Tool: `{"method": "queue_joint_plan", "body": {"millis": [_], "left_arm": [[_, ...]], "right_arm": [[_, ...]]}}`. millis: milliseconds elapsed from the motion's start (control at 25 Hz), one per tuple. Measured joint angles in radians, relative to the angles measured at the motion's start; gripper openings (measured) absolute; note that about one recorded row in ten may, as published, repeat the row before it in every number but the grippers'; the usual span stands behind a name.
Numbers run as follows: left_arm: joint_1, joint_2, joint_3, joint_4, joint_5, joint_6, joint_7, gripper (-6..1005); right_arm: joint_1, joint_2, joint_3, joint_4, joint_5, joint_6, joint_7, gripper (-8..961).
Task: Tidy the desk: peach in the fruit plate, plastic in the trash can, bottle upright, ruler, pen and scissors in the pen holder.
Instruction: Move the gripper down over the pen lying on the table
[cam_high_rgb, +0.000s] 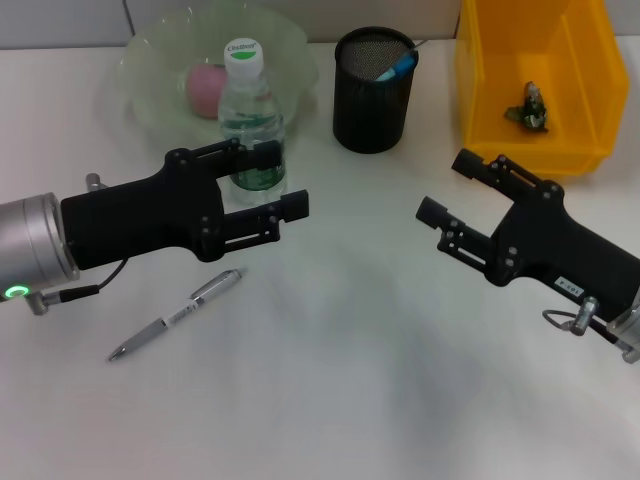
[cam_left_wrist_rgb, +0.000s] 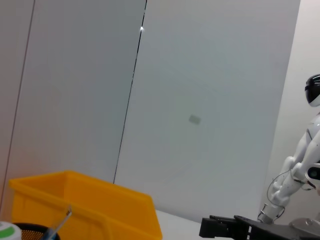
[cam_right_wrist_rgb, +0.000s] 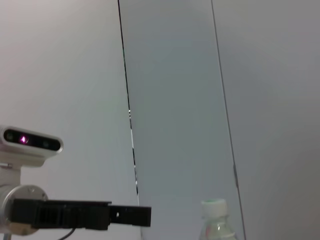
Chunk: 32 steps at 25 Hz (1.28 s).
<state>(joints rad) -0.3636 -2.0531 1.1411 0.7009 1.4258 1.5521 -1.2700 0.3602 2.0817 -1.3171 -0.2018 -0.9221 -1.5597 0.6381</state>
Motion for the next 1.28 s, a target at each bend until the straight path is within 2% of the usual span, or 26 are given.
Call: {"method": "queue_joint_plan", "body": {"millis": [80,240,320,360,560,840,920,960,1000,1080,1280], "left_arm": [[0.001,0.004,0.002,0.001,0.004,-0.003,-0.001,705],[0.001,0.006,0.001,0.051,0.085,-0.027,-0.065,704],[-0.002,0.000,0.001,0.138,0.209,-0.061,-0.175,704],[-0.002,0.000,0.001,0.138,0.209,-0.061,-0.175,703],[-0.016,-0.013,0.008,0.272,0.396,-0.097,-0.363,702],[-0.105,-0.015,0.030,0.367,0.680,-0.150,-0.716,698],[-0.105,-0.015,0.030,0.367,0.680,-0.150,-0.716,698],[-0.126,-0.015,0.036,0.381,0.743,-0.146,-0.767,698],[-0.161,-0.015,0.077,0.415,0.864,-0.124,-0.854,698],[-0.187,-0.015,0.142,0.447,0.951,-0.097,-0.911,698],[-0.216,-0.017,0.261,0.489,1.020,-0.073,-0.988,697]], "right_arm": [[-0.002,0.000,-0.003,0.003,0.000,-0.004,-0.005,710],[-0.008,0.001,-0.007,0.012,0.000,-0.018,-0.006,710],[-0.013,0.002,-0.007,0.017,0.000,-0.019,-0.006,710],[-0.014,0.003,-0.007,0.019,0.000,-0.017,-0.006,710],[-0.015,0.004,-0.008,0.032,0.000,-0.012,-0.007,710],[-0.015,0.006,-0.004,0.036,0.004,-0.009,-0.007,711],[-0.015,0.006,-0.002,0.036,0.005,-0.001,-0.007,711],[-0.015,0.006,-0.002,0.036,0.005,-0.001,-0.007,711],[-0.014,0.007,-0.002,0.036,0.006,0.005,-0.007,711],[-0.012,0.008,-0.002,0.036,0.007,0.011,-0.008,711],[-0.008,0.008,-0.001,0.038,0.008,0.015,-0.008,711]]}}
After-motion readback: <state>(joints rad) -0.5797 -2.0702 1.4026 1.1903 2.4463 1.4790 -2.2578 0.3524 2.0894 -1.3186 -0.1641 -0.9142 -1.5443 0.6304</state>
